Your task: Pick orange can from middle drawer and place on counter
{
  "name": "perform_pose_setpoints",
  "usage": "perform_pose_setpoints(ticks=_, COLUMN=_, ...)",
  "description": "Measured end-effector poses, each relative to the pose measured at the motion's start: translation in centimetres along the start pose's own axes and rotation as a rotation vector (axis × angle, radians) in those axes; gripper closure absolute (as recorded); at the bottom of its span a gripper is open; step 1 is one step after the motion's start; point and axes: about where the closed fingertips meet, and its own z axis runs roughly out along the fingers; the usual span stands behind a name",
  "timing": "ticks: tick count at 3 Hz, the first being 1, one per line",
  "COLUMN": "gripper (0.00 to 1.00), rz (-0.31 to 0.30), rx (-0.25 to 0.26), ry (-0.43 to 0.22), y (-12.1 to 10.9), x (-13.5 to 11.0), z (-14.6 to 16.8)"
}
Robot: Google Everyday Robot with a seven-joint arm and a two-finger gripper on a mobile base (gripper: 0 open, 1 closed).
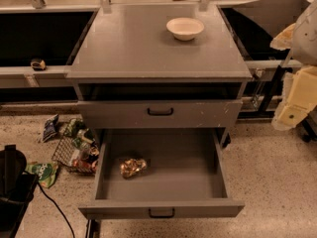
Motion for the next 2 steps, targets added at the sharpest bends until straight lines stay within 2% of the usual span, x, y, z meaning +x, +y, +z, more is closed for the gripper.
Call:
perform_pose_setpoints(ticks=1, gripper=0.0, rz=0.0, rx=0.0, ry=0.0, y=0.0, x=0.0, z=0.0)
perform_pose_setpoints(ticks=2, gripper=0.0, rz=-0.019, rx=0.0, ry=-0.053, y=0.5, x=-1.1, z=2.4)
